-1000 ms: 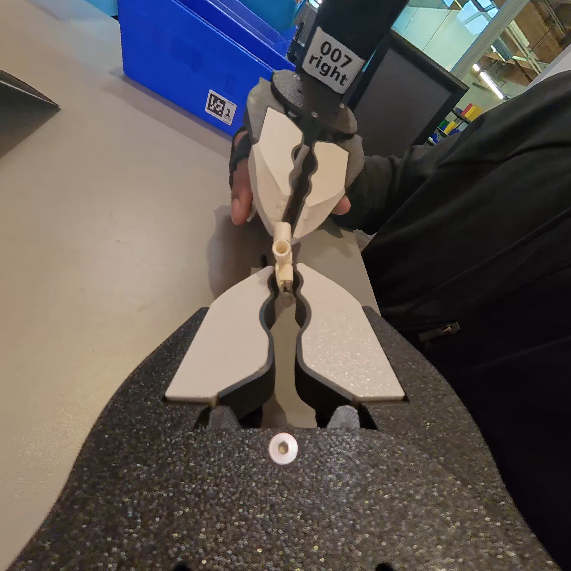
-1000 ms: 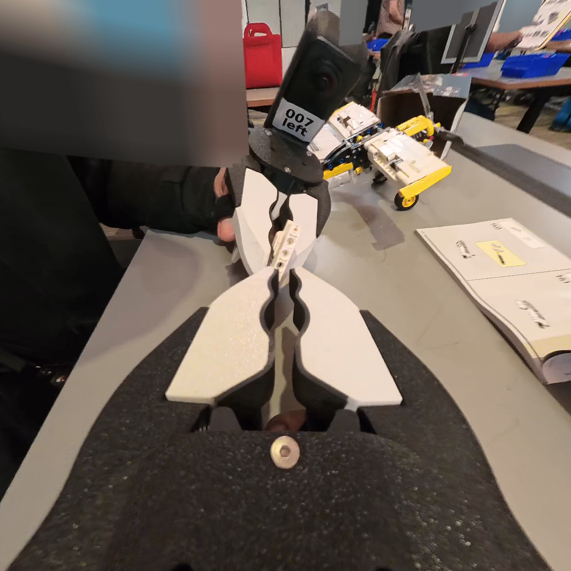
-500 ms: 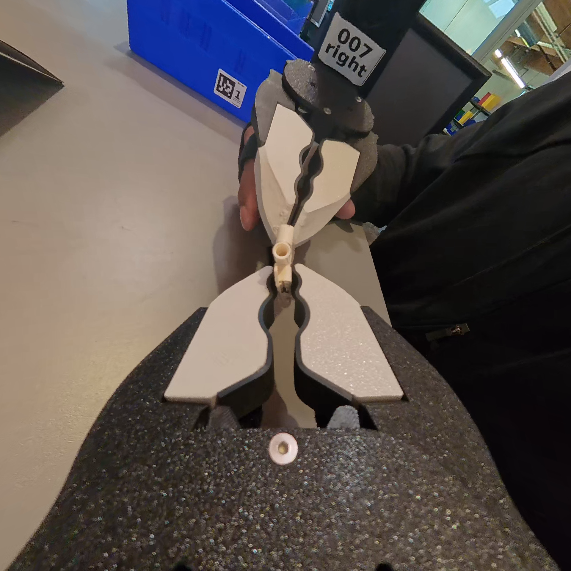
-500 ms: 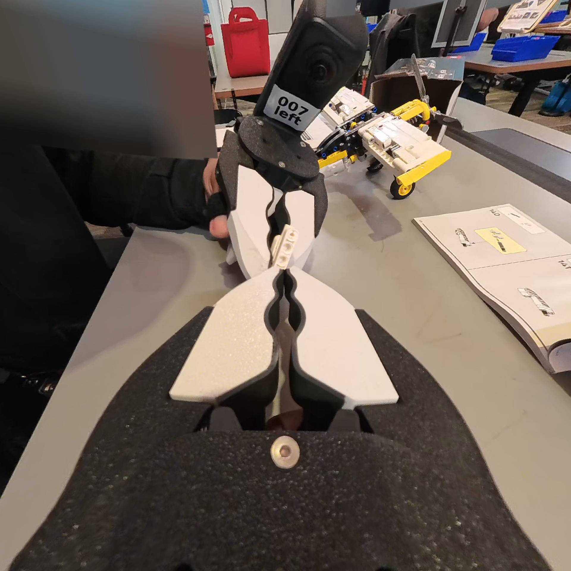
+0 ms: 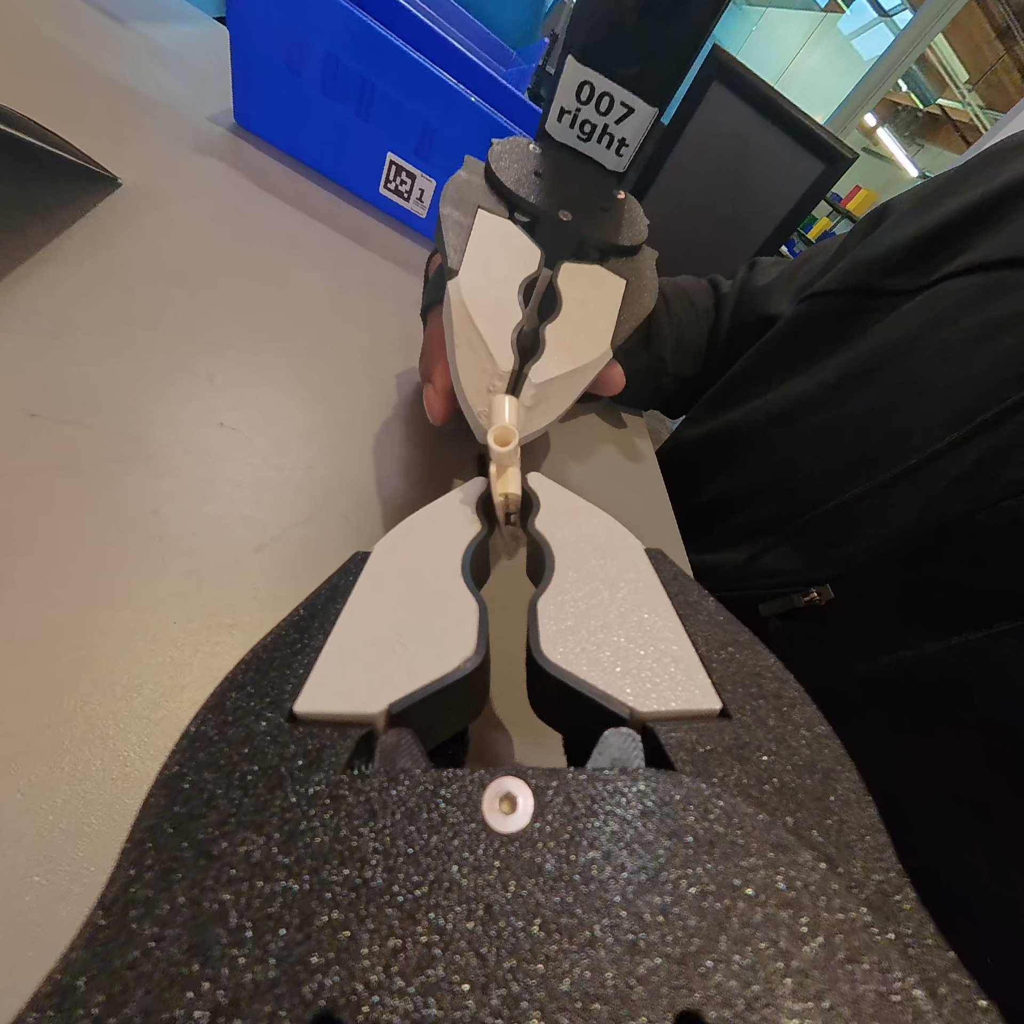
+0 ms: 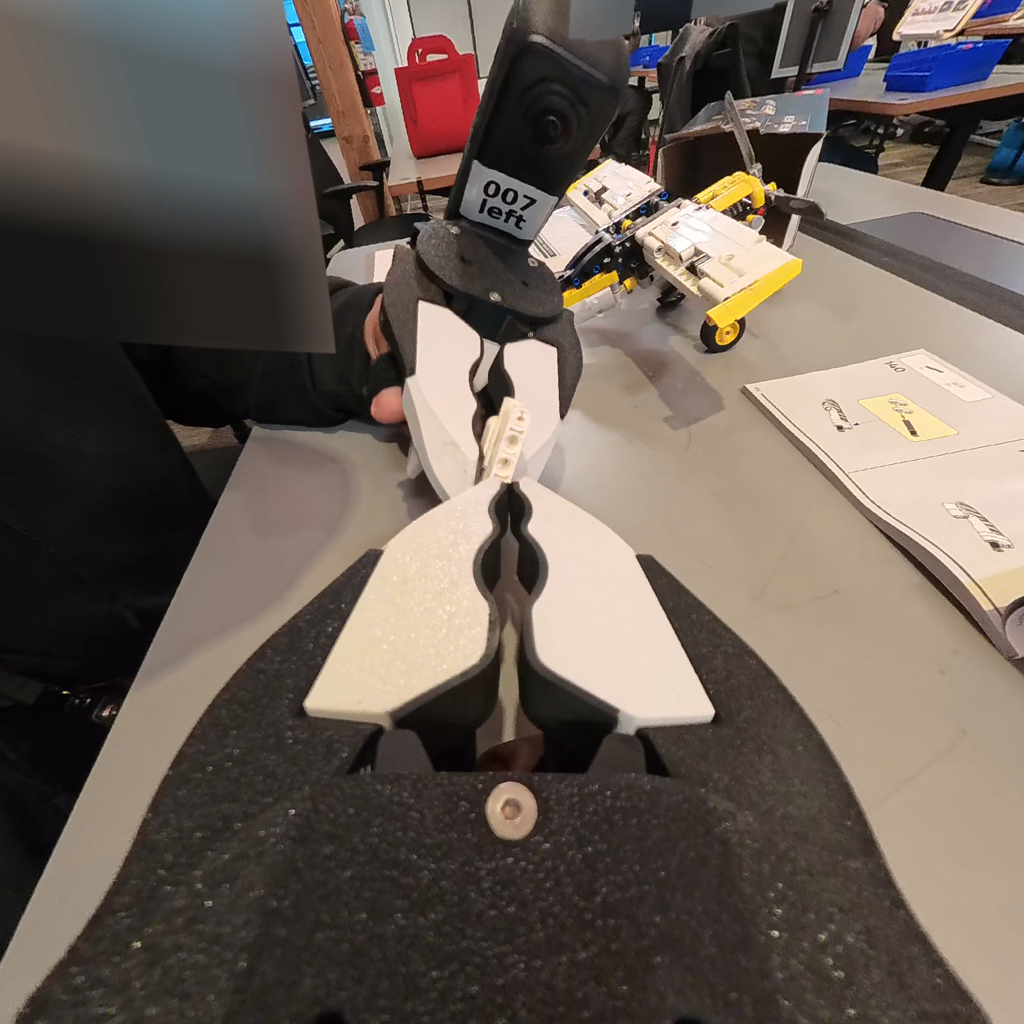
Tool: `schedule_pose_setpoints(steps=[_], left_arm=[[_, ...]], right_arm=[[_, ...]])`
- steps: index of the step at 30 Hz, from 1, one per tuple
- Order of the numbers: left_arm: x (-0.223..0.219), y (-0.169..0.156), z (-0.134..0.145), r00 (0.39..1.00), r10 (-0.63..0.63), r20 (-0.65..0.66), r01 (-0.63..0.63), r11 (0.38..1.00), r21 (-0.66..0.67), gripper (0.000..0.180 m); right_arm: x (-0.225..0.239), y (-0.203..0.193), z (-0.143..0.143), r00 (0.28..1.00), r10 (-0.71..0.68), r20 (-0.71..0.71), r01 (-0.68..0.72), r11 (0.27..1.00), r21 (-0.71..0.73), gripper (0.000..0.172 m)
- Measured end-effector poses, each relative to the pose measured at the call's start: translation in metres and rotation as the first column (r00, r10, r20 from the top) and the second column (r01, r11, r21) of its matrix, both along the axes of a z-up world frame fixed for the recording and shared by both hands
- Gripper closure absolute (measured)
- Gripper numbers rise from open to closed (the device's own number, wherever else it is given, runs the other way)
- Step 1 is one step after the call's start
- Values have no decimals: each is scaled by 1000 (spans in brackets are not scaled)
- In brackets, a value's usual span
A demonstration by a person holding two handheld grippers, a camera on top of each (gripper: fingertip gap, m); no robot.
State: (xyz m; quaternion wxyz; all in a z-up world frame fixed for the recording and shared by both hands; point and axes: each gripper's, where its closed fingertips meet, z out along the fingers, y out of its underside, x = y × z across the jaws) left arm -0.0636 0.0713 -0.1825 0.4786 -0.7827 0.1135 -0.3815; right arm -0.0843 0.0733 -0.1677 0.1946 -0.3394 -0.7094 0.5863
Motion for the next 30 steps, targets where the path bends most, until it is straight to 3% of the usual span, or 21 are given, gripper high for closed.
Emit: schedule_pose_setpoints(steps=[14, 30], left_arm=[[-6, 1, 11, 997, 23, 68, -26, 999, 42, 173], [1, 1, 1, 1000, 6, -1, -6, 1000, 4, 173]], right_arm=[[0, -3, -3, 1000, 0, 9, 0, 1000, -7, 172], [0, -8, -6, 1000, 9, 23, -9, 1000, -12, 172]])
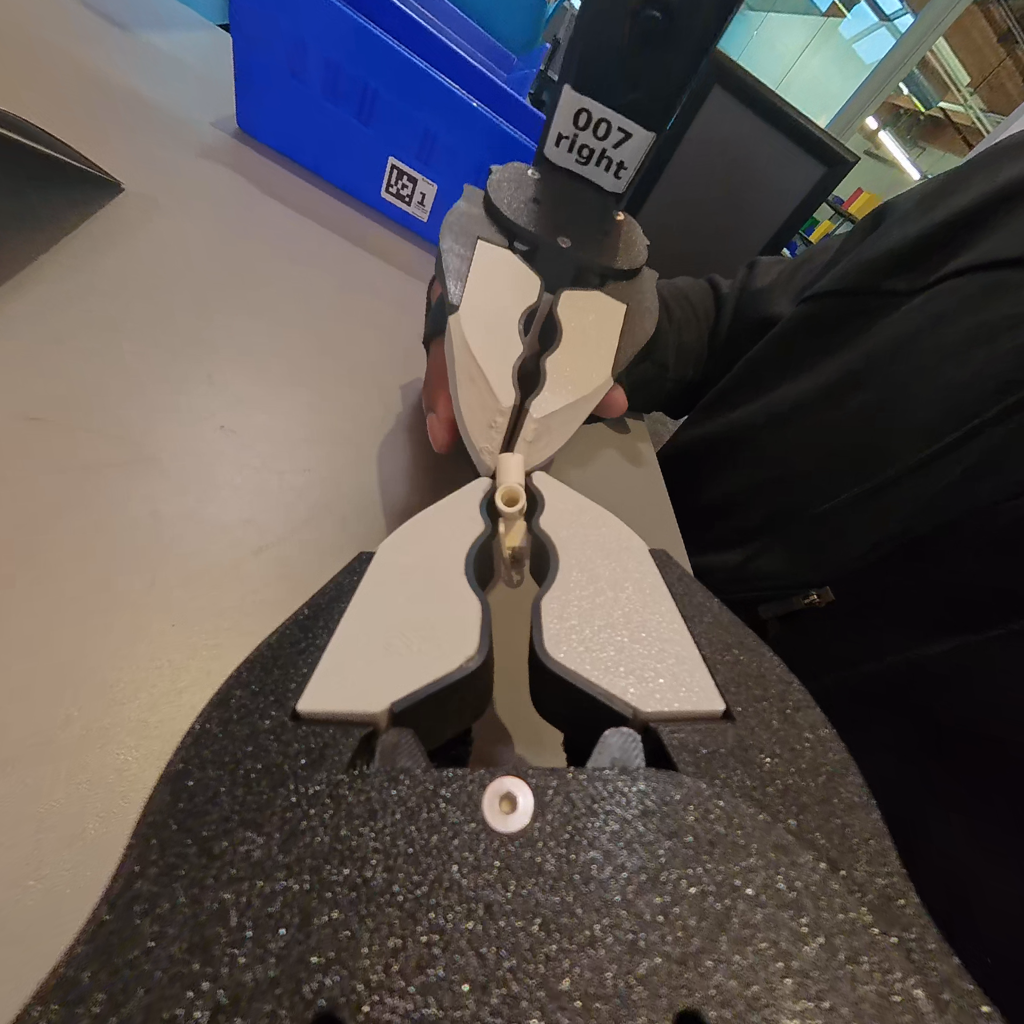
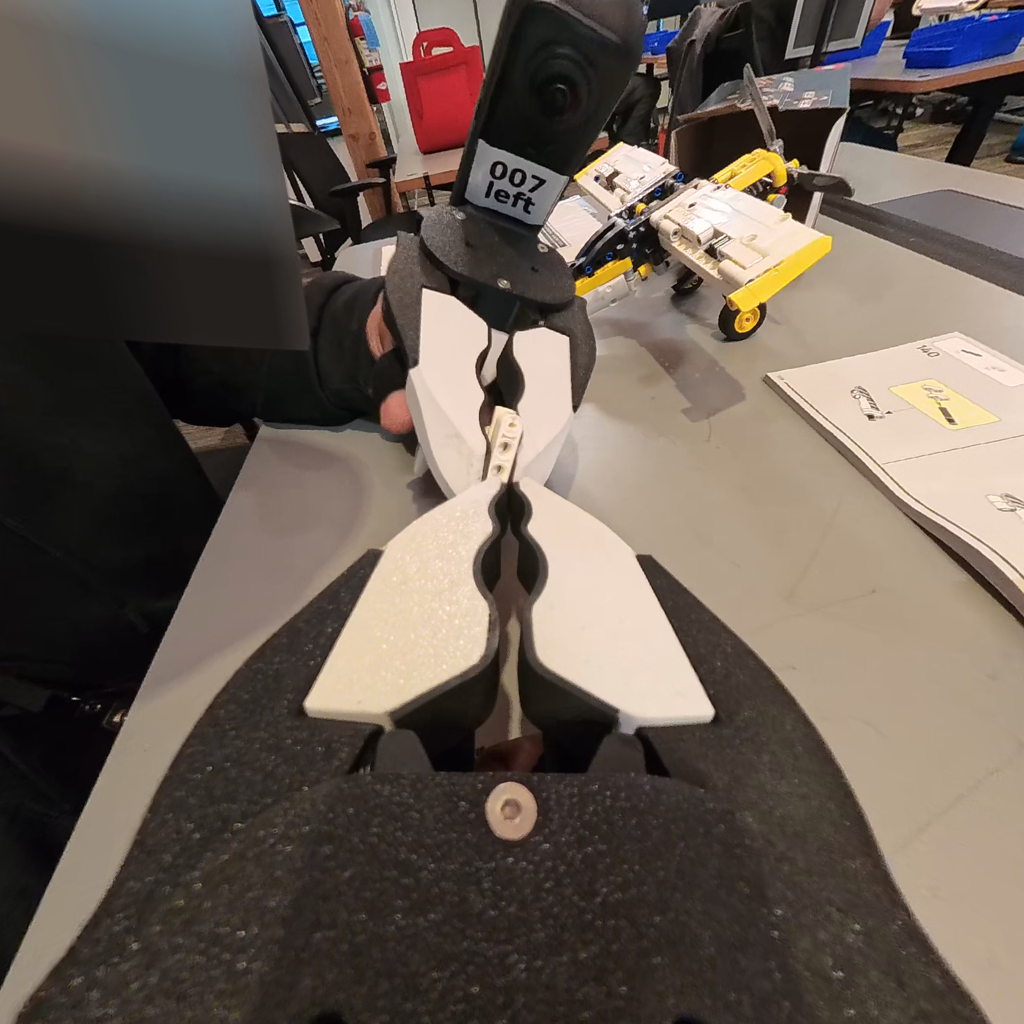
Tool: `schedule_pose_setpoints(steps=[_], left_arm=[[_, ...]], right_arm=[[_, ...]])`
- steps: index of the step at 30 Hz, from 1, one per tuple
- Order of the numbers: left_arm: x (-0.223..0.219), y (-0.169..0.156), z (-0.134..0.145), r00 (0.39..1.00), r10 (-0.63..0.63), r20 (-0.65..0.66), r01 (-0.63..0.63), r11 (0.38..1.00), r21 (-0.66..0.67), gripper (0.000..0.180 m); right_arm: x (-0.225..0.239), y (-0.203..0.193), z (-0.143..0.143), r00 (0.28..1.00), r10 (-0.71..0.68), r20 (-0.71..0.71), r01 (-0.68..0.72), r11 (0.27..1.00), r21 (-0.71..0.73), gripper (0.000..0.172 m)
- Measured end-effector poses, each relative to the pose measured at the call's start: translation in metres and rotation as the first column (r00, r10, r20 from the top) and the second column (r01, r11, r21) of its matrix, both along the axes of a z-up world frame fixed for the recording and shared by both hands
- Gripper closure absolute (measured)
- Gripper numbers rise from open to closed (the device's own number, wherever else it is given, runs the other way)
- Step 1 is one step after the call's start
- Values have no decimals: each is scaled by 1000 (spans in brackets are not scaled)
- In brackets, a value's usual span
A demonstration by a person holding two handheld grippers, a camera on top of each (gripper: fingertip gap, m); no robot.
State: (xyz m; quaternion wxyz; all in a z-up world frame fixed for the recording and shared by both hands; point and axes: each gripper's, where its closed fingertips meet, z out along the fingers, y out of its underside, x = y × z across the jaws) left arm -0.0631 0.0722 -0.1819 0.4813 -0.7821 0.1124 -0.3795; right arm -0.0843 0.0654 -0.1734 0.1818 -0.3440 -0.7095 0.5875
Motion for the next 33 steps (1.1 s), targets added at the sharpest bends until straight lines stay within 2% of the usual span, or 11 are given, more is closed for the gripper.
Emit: schedule_pose_setpoints(steps=[3, 5, 6, 9, 11, 14, 18, 26, 33], left_arm=[[-5, 2, 3, 999, 32, 30, -32, 999, -3, 173], [-18, 8, 9, 990, 106, 98, -106, 994, -6, 173], [-26, 10, 12, 978, 148, 146, -148, 989, -12, 173], [-45, 15, 22, 922, 239, 304, -239, 970, -36, 173], [-48, 16, 24, 892, 258, 372, -252, 966, -66, 173], [-46, 16, 27, 871, 248, 424, -235, 968, -84, 173], [-45, 17, 32, 844, 256, 471, -242, 966, -92, 173], [-50, 18, 35, 831, 289, 475, -281, 955, -90, 173], [-50, 19, 31, 843, 307, 442, -295, 951, -97, 173]], right_arm=[[-1, 3, 0, 999, -21, -31, 23, 998, 55, 172], [-6, 10, -1, 995, -69, -70, 76, 991, 108, 170], [-9, 14, -1, 991, -94, -96, 107, 985, 138, 161], [-16, 21, 3, 965, -158, -207, 204, 954, 220, 150], [-19, 22, 5, 934, -168, -315, 267, 914, 305, 143], [-18, 14, 3, 890, -100, -445, 312, 845, 434, 134], [-21, 5, 9, 850, -102, -518, 371, 813, 449, 136], [-29, 3, 5, 854, -233, -466, 457, 764, 455, 144], [-33, 3, 3, 841, -343, -419, 519, 731, 443, 150]])
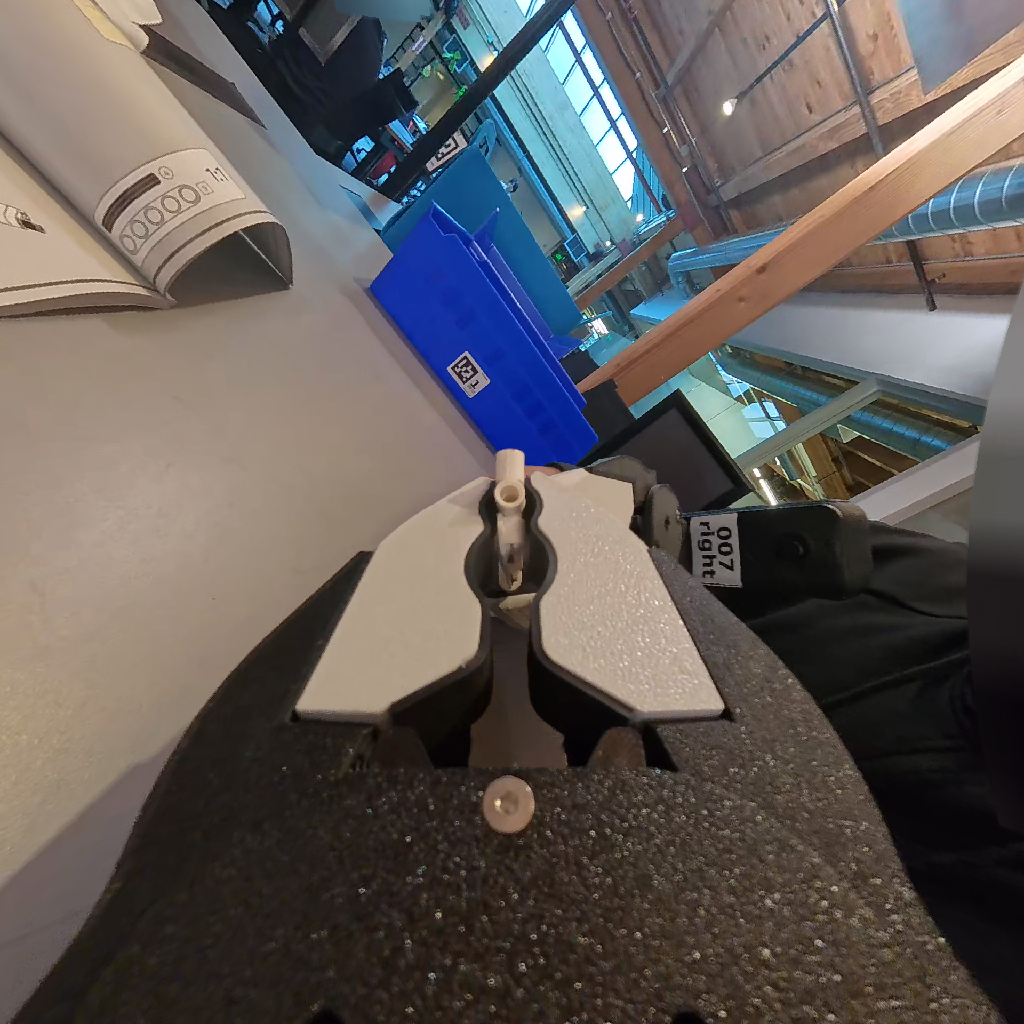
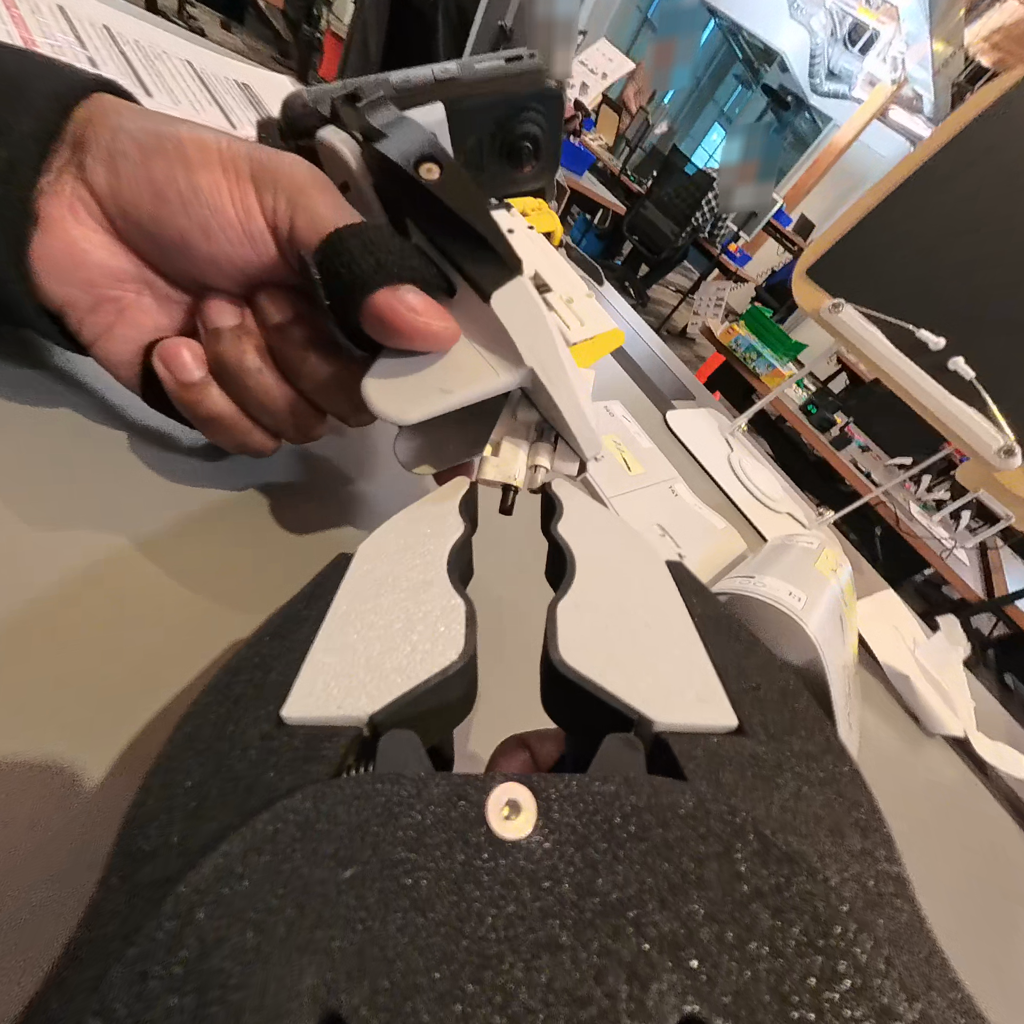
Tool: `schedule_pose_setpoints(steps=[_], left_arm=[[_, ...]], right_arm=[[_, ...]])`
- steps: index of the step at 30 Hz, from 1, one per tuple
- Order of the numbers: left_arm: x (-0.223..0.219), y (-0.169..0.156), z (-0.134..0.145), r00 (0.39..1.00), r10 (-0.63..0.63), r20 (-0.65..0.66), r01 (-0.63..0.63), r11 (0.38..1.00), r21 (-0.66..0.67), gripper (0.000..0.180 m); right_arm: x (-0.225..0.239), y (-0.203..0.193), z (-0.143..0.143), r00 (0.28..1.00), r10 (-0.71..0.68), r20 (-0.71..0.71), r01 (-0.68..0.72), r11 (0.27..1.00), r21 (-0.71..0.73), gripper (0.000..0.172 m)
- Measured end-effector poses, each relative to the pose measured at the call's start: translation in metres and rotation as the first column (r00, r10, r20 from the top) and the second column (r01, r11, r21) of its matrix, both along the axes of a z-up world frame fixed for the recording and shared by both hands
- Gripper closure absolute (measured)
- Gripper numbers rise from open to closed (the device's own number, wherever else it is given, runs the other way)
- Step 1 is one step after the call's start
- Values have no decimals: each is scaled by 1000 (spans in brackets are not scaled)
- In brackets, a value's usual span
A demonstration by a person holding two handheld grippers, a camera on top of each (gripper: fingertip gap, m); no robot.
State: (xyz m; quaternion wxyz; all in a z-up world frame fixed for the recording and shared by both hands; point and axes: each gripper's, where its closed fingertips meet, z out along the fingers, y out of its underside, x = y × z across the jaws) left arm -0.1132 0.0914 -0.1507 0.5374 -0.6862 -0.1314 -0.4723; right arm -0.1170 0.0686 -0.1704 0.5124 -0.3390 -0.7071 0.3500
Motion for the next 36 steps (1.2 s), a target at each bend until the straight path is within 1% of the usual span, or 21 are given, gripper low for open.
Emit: schedule_pose_setpoints(steps=[4, 11, 18, 19, 21, 27, 33, 36], left_arm=[[0, 1, -1, 1000, 7, -4, -7, 1000, 0, 173], [1, 2, 0, 999, 20, -39, -19, 1000, 16, 173], [0, 3, 1, 999, 41, -21, -41, 999, 34, 173], [1, 4, 1, 999, 40, -20, -40, 999, 32, 173], [1, 4, 0, 998, 51, -22, -50, 998, 31, 173], [0, 4, 0, 997, 62, -43, -61, 998, 30, 173], [-4, 3, -2, 994, 78, -82, -77, 997, 16, 173], [-8, 3, -1, 992, 100, -74, -99, 995, 16, 173]], right_arm=[[-1, 0, -1, 999, -30, 11, 30, 999, -28, 151], [-3, -2, 0, 999, -38, 6, 38, 997, -71, 151], [-5, -2, 3, 997, -70, 12, 71, 982, -173, 152], [-5, -2, 3, 997, -76, 13, 77, 979, -187, 155], [-6, -2, 2, 997, -77, 21, 80, 973, -217, 156], [-7, -2, 2, 996, -82, 29, 86, 963, -257, 156], [-3, -2, 1, 998, -57, 26, 61, 972, -227, 156], [-1, 1, 4, 997, -79, -3, 77, 977, -198, 152]])
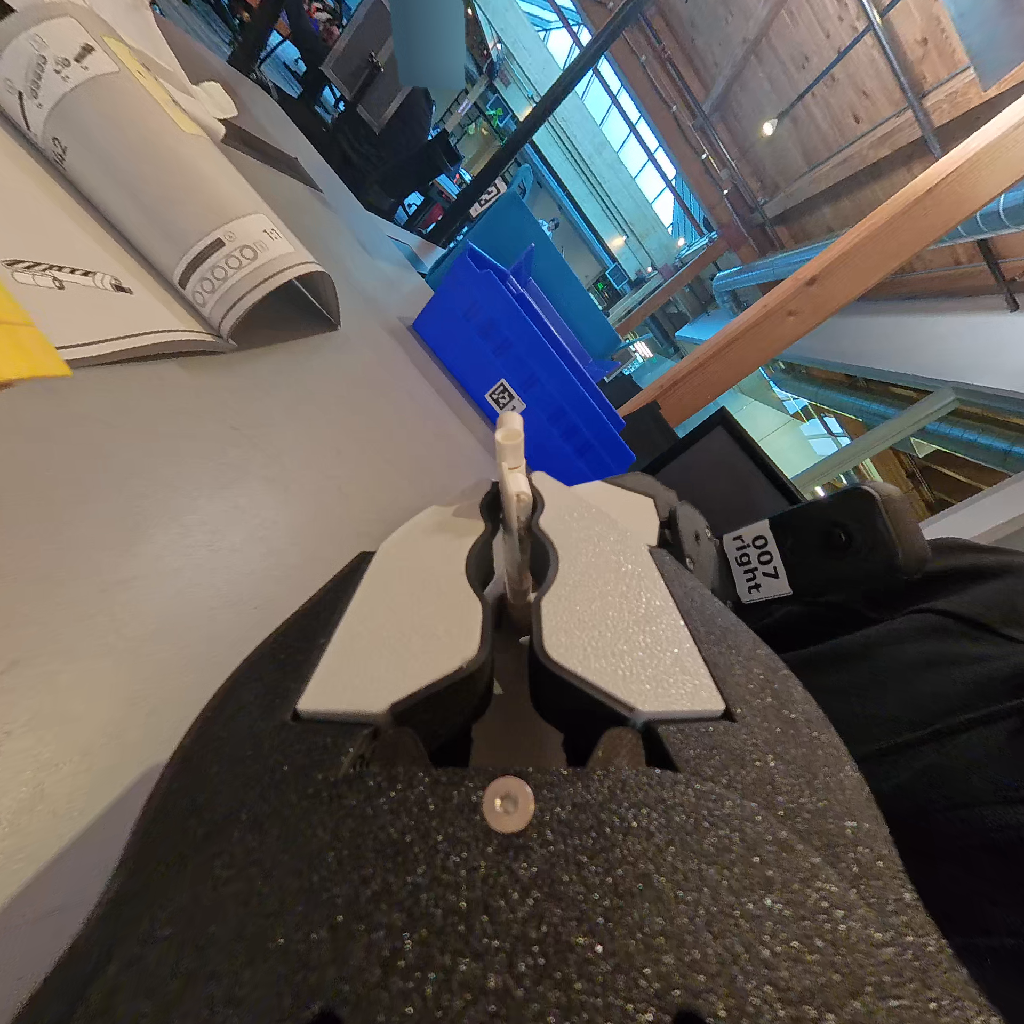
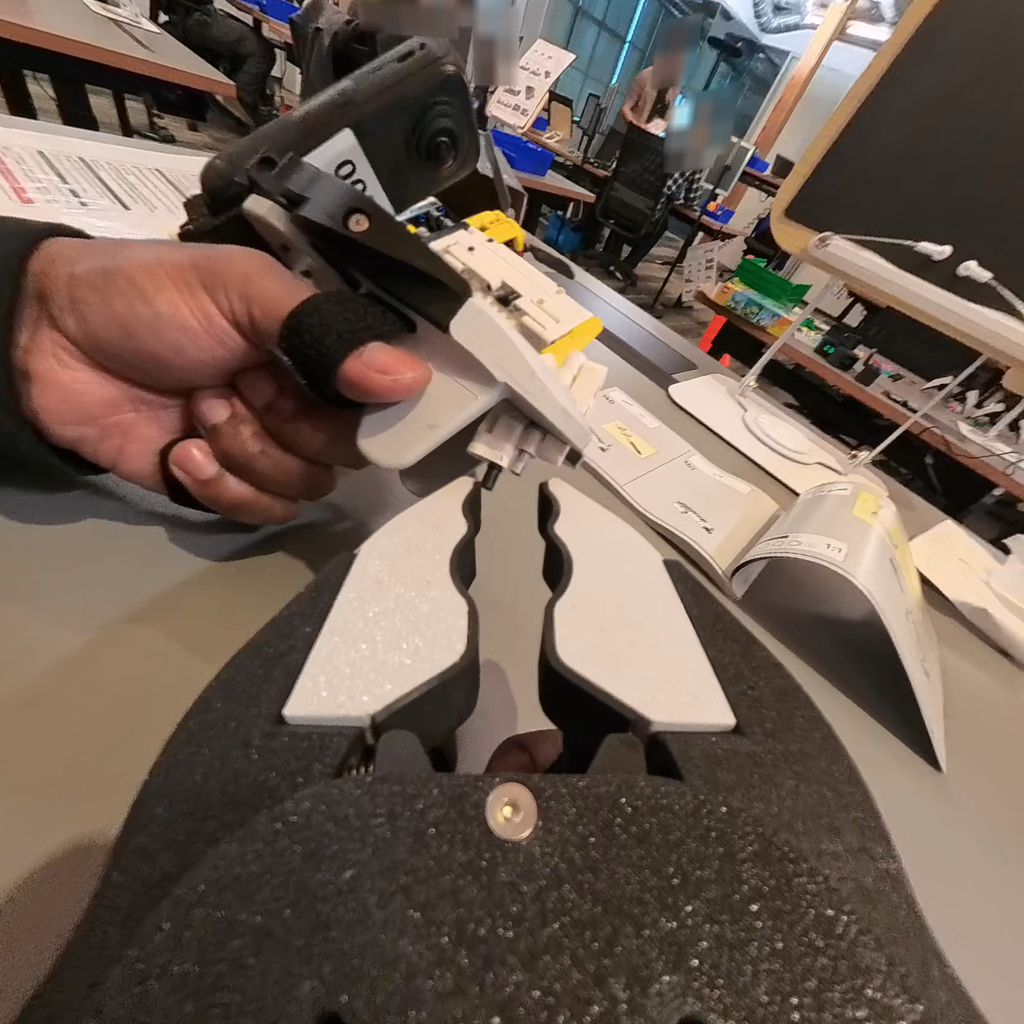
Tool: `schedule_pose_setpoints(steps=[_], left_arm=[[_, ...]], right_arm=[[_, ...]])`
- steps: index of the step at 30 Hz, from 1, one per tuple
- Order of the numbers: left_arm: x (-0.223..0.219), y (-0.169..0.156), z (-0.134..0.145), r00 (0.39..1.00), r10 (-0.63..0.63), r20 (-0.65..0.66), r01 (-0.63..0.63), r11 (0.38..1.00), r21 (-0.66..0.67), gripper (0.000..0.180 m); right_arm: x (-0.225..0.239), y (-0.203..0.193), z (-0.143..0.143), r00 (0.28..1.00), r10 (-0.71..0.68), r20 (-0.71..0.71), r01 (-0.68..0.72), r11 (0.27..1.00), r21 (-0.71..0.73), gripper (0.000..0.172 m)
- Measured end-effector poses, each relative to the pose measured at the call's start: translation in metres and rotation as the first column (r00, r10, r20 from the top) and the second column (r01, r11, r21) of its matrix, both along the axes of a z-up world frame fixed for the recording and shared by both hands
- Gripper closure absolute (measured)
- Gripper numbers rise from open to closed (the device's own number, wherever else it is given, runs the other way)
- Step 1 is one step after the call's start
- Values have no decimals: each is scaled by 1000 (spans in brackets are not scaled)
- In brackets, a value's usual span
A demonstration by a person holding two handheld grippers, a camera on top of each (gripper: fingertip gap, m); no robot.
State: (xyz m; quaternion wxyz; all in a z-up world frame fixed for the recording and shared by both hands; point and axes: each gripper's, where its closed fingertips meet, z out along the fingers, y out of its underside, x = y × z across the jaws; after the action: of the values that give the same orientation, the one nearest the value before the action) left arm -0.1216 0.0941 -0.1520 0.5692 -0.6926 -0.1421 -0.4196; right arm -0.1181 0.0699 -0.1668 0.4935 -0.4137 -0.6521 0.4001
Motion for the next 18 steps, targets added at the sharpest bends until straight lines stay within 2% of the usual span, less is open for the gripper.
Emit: schedule_pose_setpoints(steps=[2, 4, 8, 11, 18], left_arm=[[0, 0, -1, 1000, 2, -15, -2, 1000, -6, 173], [3, 0, -3, 999, -6, -48, 5, 1000, -19, 173], [9, -3, -3, 992, -48, -117, 44, 998, -39, 173], [20, -7, 3, 988, -119, -94, 117, 993, -26, 173], [27, -11, 4, 976, -203, 81, 206, 978, -28, 173]], right_arm=[[0, 2, 5, 999, -23, -31, 24, 1000, 15, 143], [-2, 1, 7, 999, -30, -38, 31, 999, 14, 125], [-7, 3, 4, 999, -40, -27, 40, 999, 8, 114], [-10, -2, 2, 1000, -4, -30, 5, 1000, 14, 109], [-6, -9, 16, 988, 15, -153, 8, 989, 148, 120]])
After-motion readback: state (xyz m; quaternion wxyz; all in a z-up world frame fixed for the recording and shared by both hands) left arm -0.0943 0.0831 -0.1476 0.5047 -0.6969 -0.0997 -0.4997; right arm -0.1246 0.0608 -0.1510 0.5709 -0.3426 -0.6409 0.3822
